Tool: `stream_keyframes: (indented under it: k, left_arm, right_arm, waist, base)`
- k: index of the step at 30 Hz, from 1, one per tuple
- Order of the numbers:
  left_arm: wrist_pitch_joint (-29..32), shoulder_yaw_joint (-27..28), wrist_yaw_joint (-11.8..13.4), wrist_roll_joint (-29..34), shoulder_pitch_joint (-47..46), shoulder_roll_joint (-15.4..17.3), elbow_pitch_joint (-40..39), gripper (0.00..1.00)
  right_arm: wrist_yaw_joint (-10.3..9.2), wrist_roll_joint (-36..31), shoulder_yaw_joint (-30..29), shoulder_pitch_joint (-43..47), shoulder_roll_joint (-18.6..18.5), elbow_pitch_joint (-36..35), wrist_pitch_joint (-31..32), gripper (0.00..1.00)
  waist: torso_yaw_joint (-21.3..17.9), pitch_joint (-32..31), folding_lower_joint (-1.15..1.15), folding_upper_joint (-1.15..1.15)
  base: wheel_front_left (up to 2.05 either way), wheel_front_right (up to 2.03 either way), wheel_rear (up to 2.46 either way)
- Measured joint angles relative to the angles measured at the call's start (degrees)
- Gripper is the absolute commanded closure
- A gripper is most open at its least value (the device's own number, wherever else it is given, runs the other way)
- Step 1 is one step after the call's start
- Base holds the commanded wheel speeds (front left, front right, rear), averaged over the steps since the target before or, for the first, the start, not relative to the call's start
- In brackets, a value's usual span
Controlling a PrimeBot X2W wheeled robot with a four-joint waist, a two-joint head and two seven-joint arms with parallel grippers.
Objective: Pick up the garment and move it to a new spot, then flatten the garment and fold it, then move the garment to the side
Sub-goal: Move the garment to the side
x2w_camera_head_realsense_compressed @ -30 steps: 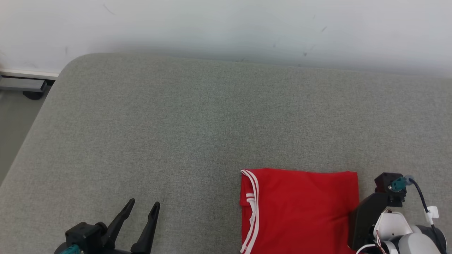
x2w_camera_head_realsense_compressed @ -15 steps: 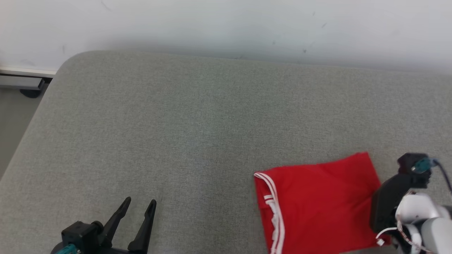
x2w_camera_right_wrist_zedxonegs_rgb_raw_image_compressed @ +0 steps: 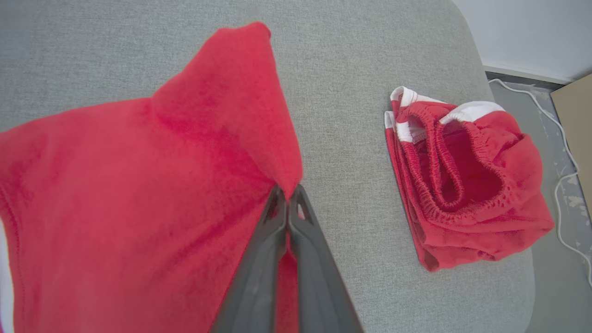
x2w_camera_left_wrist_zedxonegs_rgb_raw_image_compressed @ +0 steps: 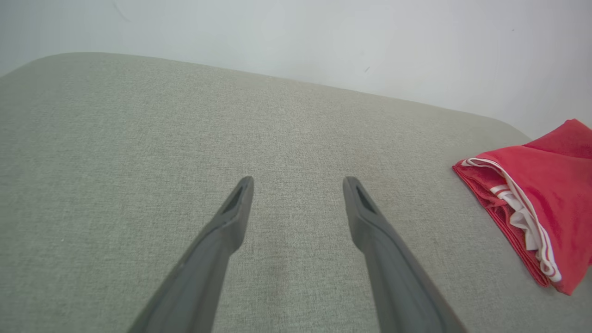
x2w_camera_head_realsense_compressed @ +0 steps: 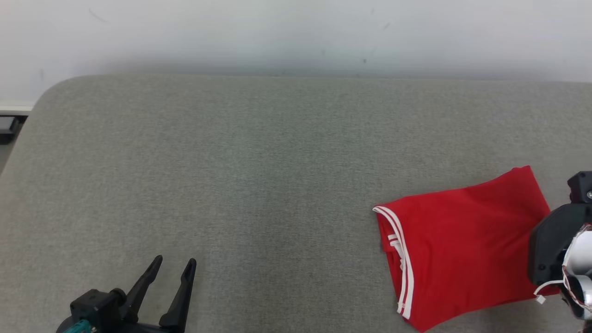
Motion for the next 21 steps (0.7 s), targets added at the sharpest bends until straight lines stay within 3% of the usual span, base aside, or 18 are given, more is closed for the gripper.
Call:
stream_keyframes:
  k: [21]
  left_arm:
    - [0.4, -0.8, -0.5, 0.0, -0.4, 0.3, -0.3, 0.0]
  right_arm:
    - [3.1, -1.7, -2.2, -6.3, -8.4, 1.4, 2.3, 1.0]
  waist:
    - [-9.5, 1.0, 0.0, 0.0]
  base:
    - [0.0, 0.0, 0.0]
